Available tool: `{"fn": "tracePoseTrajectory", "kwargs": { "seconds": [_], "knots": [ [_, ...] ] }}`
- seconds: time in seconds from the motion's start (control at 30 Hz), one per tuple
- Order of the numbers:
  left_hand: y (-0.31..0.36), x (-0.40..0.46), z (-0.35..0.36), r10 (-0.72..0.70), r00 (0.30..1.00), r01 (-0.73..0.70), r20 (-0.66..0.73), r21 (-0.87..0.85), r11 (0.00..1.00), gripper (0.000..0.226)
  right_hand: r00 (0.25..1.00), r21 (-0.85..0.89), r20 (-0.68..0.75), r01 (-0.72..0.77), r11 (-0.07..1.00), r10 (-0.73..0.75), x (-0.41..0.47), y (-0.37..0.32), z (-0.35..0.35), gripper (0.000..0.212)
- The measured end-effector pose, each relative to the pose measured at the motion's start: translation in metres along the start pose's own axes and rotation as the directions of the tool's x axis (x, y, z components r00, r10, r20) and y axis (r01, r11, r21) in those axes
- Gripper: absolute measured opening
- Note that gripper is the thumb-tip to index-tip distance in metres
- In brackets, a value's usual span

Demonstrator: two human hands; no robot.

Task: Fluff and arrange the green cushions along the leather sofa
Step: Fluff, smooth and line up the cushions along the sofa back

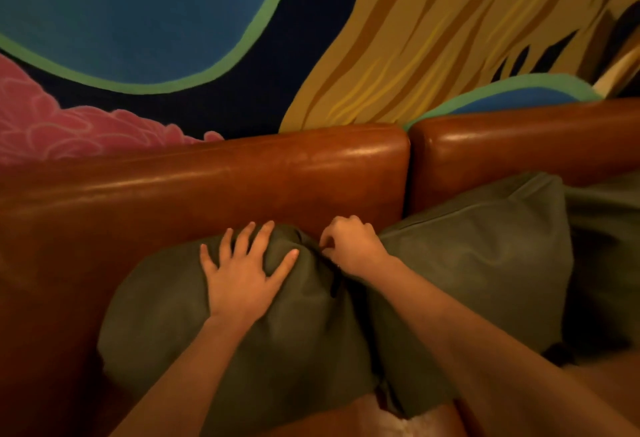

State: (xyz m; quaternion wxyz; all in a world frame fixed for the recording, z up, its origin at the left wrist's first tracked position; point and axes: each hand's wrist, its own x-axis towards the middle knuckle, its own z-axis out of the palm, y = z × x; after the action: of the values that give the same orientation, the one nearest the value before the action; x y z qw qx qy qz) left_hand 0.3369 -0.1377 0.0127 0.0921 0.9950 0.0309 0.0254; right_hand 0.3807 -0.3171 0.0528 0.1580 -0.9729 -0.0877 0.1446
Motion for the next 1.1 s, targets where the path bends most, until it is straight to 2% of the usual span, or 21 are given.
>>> {"fn": "tracePoseTrajectory", "kwargs": {
  "seconds": [0.2,0.33,0.43,0.5,0.67,0.73,0.83,0.9,0.97,1.03,1.1],
  "knots": [
    [-0.033,-0.012,-0.005,-0.017,0.999,0.015,-0.048,-0.051,0.999,0.079,0.995,-0.106,0.072,0.079,0.991,-0.071,-0.003,-0.020,0.006,0.019],
    [-0.046,-0.023,-0.008,-0.034,0.998,0.029,-0.062,-0.082,0.996,0.079,0.965,-0.139,-0.013,0.257,0.956,-0.262,-0.003,-0.033,0.013,0.022],
    [-0.047,-0.029,-0.008,-0.029,0.998,0.024,-0.061,-0.067,0.997,0.079,0.924,-0.332,0.014,0.365,0.870,-0.383,-0.002,-0.044,0.021,0.018],
    [-0.048,-0.032,-0.007,-0.025,0.998,0.021,-0.062,-0.062,0.998,0.078,0.915,-0.432,0.002,0.365,0.825,-0.404,0.001,-0.049,0.025,0.017],
    [-0.052,-0.034,-0.006,-0.025,0.997,0.021,-0.071,-0.060,0.998,0.076,0.908,-0.437,0.002,0.377,0.817,-0.418,0.001,-0.045,0.029,0.016],
    [-0.053,-0.035,-0.006,-0.029,0.996,0.023,-0.082,-0.071,0.997,0.076,0.916,-0.383,-0.029,0.360,0.851,-0.400,-0.001,-0.037,0.020,0.013],
    [-0.057,-0.037,-0.004,-0.035,0.995,0.025,-0.096,-0.102,0.994,0.074,0.930,-0.190,-0.130,0.318,0.929,-0.345,-0.004,-0.022,0.004,0.011],
    [-0.059,-0.038,-0.003,-0.045,0.993,0.034,-0.111,-0.103,0.994,0.073,0.937,0.023,-0.219,0.284,0.958,-0.273,-0.006,-0.013,-0.002,0.009],
    [-0.059,-0.039,-0.002,-0.051,0.993,0.040,-0.110,-0.097,0.994,0.072,0.953,0.246,-0.270,0.210,0.946,-0.141,-0.006,-0.007,-0.004,0.009],
    [-0.060,-0.040,-0.002,-0.051,0.993,0.042,-0.105,-0.089,0.995,0.073,0.962,0.248,-0.254,0.164,0.955,-0.099,-0.004,-0.007,-0.003,0.012],
    [-0.061,-0.038,-0.005,-0.065,0.994,0.055,-0.093,-0.104,0.993,0.075,0.957,0.197,-0.209,0.243,0.950,-0.201,-0.003,-0.014,-0.003,0.016]
  ]
}}
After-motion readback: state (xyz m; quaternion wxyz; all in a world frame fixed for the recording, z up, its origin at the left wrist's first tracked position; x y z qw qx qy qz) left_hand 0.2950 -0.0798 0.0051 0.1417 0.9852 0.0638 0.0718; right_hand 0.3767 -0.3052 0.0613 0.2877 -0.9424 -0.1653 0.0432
